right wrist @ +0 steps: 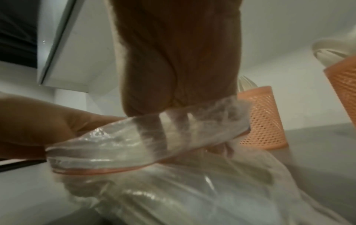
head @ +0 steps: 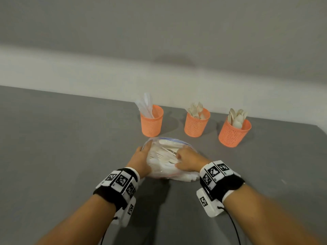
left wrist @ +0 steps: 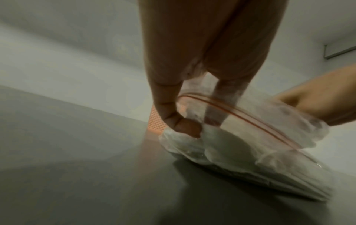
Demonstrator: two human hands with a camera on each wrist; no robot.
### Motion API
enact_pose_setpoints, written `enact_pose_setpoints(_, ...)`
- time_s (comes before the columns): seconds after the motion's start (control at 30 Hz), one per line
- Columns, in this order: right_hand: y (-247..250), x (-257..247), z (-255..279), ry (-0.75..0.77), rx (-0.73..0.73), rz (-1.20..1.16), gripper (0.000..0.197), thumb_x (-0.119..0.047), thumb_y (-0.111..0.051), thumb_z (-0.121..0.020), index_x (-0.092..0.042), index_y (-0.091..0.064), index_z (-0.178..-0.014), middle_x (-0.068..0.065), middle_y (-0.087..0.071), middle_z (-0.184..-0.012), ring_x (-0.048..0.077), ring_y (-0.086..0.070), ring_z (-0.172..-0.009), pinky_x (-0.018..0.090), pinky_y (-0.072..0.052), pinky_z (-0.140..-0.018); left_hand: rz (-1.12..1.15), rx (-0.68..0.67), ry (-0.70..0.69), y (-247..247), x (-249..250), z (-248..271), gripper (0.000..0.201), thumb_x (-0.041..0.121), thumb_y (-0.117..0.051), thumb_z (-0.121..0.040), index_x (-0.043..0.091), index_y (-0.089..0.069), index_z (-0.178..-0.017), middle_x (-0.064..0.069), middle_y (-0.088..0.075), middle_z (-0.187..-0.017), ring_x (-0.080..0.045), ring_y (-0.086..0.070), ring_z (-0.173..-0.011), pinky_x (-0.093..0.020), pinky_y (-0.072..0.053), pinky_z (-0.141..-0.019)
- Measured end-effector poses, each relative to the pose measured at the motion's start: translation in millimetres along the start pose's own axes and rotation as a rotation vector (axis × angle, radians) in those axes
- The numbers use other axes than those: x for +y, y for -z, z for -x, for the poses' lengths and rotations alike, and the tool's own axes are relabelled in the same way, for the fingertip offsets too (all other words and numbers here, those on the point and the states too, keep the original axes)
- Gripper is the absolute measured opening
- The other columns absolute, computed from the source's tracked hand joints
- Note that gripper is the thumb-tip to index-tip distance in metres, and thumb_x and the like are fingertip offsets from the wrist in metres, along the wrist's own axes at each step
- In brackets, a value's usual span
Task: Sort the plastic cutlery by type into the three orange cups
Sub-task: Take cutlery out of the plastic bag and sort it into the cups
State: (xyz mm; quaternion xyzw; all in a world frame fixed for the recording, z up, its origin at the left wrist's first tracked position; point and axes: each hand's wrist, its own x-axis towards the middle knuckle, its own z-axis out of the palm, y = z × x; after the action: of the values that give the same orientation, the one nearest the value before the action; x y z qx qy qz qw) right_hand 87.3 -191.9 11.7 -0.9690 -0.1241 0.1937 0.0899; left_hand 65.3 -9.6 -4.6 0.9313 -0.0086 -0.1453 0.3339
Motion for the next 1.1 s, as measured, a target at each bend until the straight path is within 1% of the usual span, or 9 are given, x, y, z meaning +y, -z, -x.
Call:
enact_pose_setpoints(0.1, 1.0, -5.2, 0.4, 0.038, -0.033, -0.04, 0.054, -0.024, -0.065, -0.079, -0.004, -0.045, -0.125, 0.012, -0.044, -0.132, 0.027, -0.044, -0.121, 0.036, -0.04, -0.101, 0.032, -0.005, 0.02, -2.3, -2.0, -0.6, 0.092, -0.001, -0.052, -0.077, 0.031, -0.004, -0.149, -0.015, -0.026, -0.146, -0.033, -0.037, -0.133, -0.034, -0.033, -0.107)
enact_pose_setpoints(0.23, -2.5, -5.2, -2.9, 0.083, -0.006, -0.054, 0.074, -0.037, -0.075, -0.071, -0.006, -0.042, -0.13, 0.01, -0.045, -0.135, 0.026, -0.042, -0.123, 0.038, -0.037, -0.105, 0.049, 0.02, 0.019, -4.5, -10.4, -1.0, 0.093, 0.0, -0.054, -0.075, 0.035, -0.005, -0.147, -0.015, -0.029, -0.145, -0.034, -0.04, -0.131, -0.035, -0.037, -0.104)
enact_pose_setpoints(0.4, -9.1, -9.7, -1.9, 0.134, 0.043, -0.05, 0.048, -0.026, -0.07, -0.071, -0.009, -0.052, -0.113, 0.006, -0.056, -0.113, 0.024, -0.054, -0.103, 0.032, -0.044, -0.085, 0.051, -0.001, 0.025, -6.3, -21.1, 1.5, 0.097, 0.003, -0.058, -0.077, 0.032, 0.003, -0.148, -0.016, -0.013, -0.153, -0.032, -0.022, -0.141, -0.036, -0.026, -0.113)
enact_pose_setpoints(0.53, -9.6, -7.1, -8.2, 0.092, -0.025, -0.028, 0.057, -0.025, -0.068, -0.074, -0.008, -0.045, -0.123, 0.005, -0.049, -0.126, 0.023, -0.048, -0.114, 0.032, -0.042, -0.096, 0.031, -0.025, -0.001, -5.3, -17.7, 3.7, 0.099, 0.0, -0.058, -0.078, 0.029, 0.007, -0.147, -0.016, -0.012, -0.153, -0.03, -0.02, -0.142, -0.035, -0.025, -0.112)
enact_pose_setpoints(0.63, -5.4, -10.9, -13.8, 0.073, -0.052, 0.01, 0.028, -0.025, -0.07, -0.072, -0.013, -0.049, -0.086, 0.003, -0.054, -0.095, 0.022, -0.052, -0.09, 0.028, -0.043, -0.072, 0.042, -0.008, -0.033, -4.6, -15.6, 4.7, 0.101, -0.003, -0.057, -0.077, 0.028, 0.008, -0.147, -0.014, -0.009, -0.155, -0.028, -0.016, -0.144, -0.033, -0.024, -0.113)
enact_pose_setpoints(0.7, -4.7, -12.9, -14.9, 0.054, -0.073, -0.012, 0.027, -0.024, -0.07, -0.071, -0.016, -0.044, -0.073, 0.002, -0.051, -0.082, 0.02, -0.049, -0.079, 0.028, -0.038, -0.064, 0.045, -0.001, -0.046, -4.3, -15.9, 5.1, 0.102, -0.005, -0.056, -0.076, 0.027, 0.008, -0.148, -0.013, -0.008, -0.155, -0.027, -0.016, -0.144, -0.031, -0.023, -0.113)
enact_pose_setpoints(0.87, -11.2, -9.9, -14.3, 0.052, -0.016, -0.143, 0.025, -0.018, -0.067, -0.068, -0.008, -0.05, -0.084, 0.008, -0.055, -0.084, 0.022, -0.053, -0.079, 0.032, -0.043, -0.069, 0.078, 0.011, -0.065, -4.0, -20.9, 6.9, 0.103, -0.001, -0.062, -0.073, 0.025, 0.005, -0.148, -0.012, -0.01, -0.155, -0.027, -0.014, -0.144, -0.029, -0.022, -0.113)
enact_pose_setpoints(0.97, -9.4, -9.5, -15.3, 0.091, -0.041, -0.289, 0.029, -0.011, -0.068, -0.071, -0.015, -0.04, -0.079, 0.002, -0.042, -0.079, 0.018, -0.042, -0.076, 0.029, -0.033, -0.064, 0.091, 0.027, -0.084, -1.7, -23.4, 6.0, 0.103, -0.001, -0.062, -0.072, 0.023, 0.003, -0.148, -0.009, -0.01, -0.155, -0.026, -0.011, -0.145, -0.03, -0.023, -0.112)
enact_pose_setpoints(1.1, -7.9, -10.9, -16.8, 0.022, -0.088, -0.467, 0.047, -0.027, -0.078, -0.069, -0.02, -0.045, -0.102, -0.01, -0.045, -0.091, 0.013, -0.045, -0.093, 0.025, -0.035, -0.081, 0.132, 0.016, -0.117, -3.6, -24.2, 5.5, 0.104, 0.001, -0.067, -0.072, 0.022, 0.002, -0.148, -0.005, -0.007, -0.156, -0.023, -0.01, -0.145, -0.029, -0.023, -0.112)
